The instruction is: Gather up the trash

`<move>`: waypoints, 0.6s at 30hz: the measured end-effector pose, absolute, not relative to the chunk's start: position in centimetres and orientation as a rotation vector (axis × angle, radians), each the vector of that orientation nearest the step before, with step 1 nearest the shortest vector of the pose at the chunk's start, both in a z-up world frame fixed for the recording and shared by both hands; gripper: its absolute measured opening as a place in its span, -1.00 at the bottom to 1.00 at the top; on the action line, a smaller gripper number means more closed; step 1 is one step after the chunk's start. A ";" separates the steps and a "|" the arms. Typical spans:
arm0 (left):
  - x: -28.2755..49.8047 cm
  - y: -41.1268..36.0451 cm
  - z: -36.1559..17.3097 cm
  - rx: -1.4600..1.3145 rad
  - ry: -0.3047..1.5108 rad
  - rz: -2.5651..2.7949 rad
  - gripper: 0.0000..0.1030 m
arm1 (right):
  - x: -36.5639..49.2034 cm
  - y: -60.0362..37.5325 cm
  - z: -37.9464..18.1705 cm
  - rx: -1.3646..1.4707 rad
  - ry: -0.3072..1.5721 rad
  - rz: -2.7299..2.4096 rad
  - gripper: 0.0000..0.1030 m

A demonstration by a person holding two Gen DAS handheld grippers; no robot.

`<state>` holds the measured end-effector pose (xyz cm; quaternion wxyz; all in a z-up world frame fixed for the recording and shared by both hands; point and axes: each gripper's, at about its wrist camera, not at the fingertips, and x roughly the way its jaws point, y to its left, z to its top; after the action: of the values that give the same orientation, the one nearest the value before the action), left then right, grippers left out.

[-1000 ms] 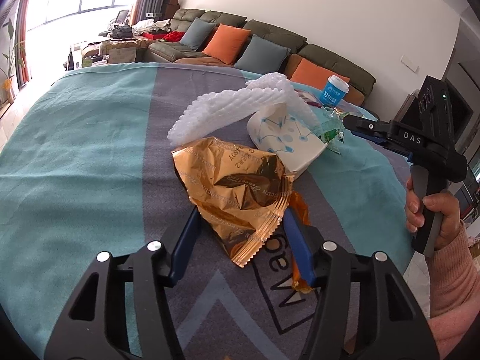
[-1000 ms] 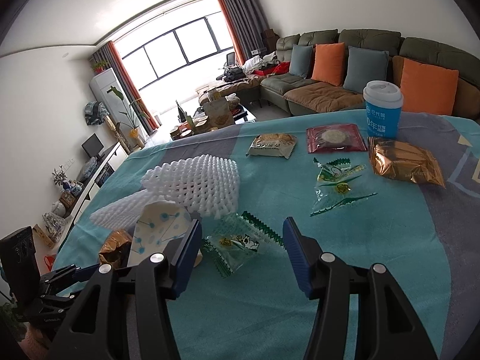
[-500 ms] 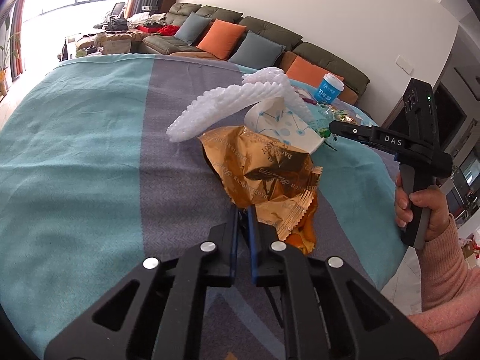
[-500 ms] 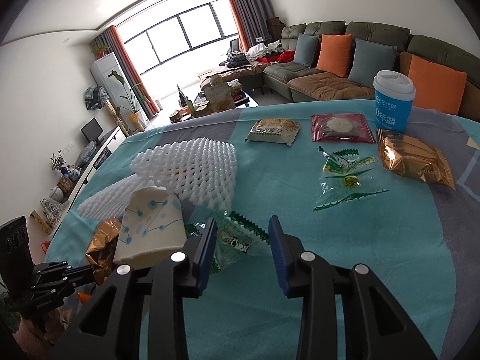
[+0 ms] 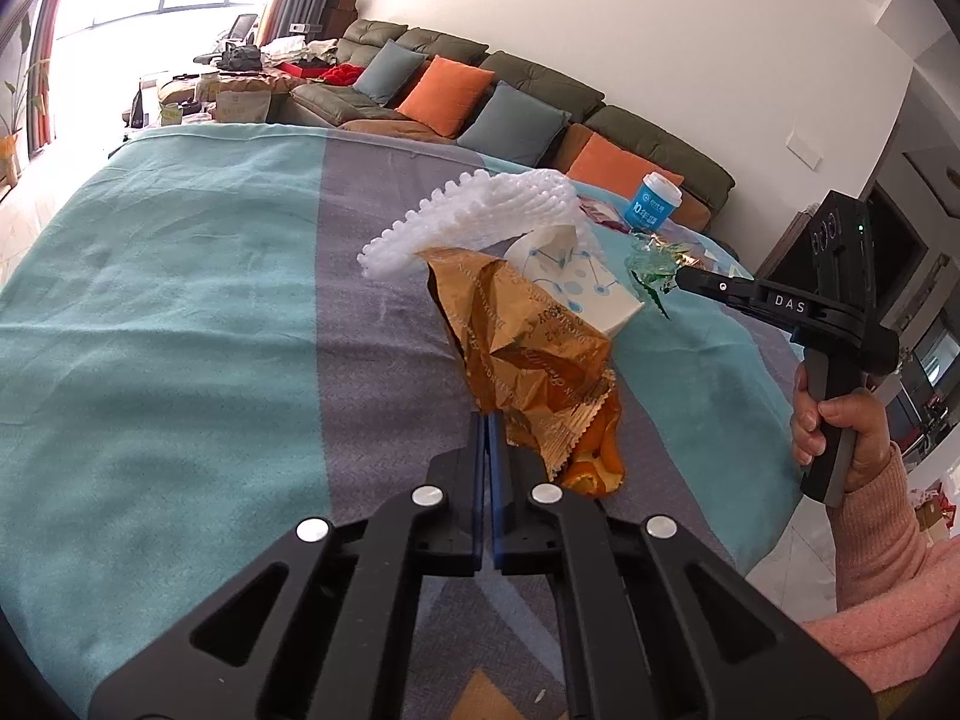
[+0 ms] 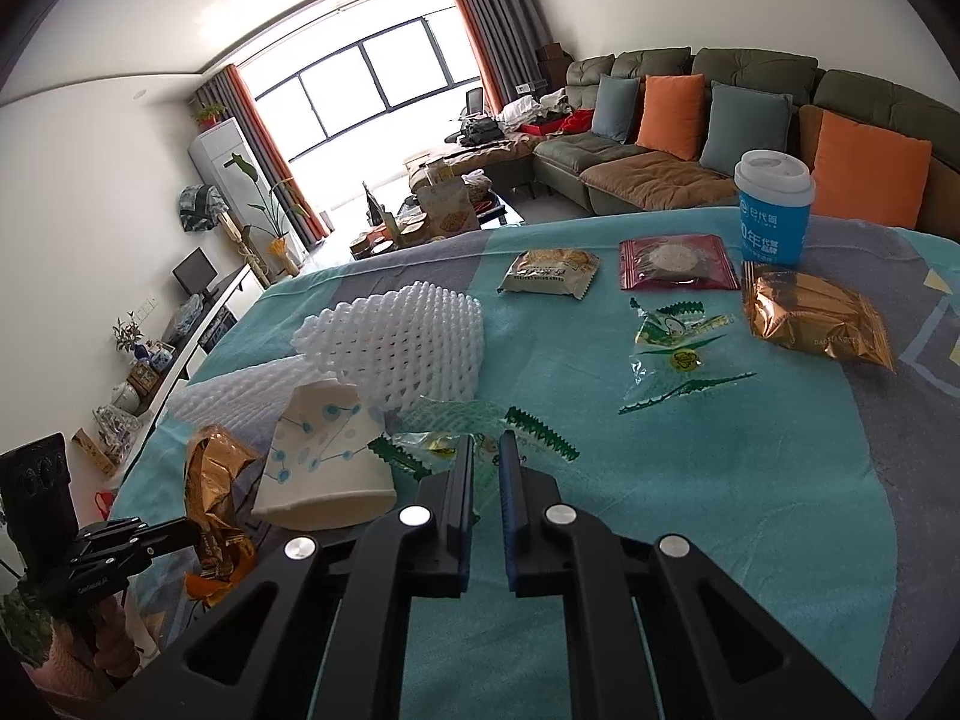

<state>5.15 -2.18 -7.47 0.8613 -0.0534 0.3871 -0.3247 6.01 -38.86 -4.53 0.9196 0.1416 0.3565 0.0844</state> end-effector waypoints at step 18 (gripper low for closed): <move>3.2 2.2 -4.8 -0.151 0.718 -0.650 -0.97 | 4.4 -35.0 0.0 0.267 0.623 0.316 -0.87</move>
<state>3.20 2.25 -4.81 0.8823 -0.0726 0.3448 -0.3122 4.41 -34.98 -0.02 0.9309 0.1303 0.3043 0.1542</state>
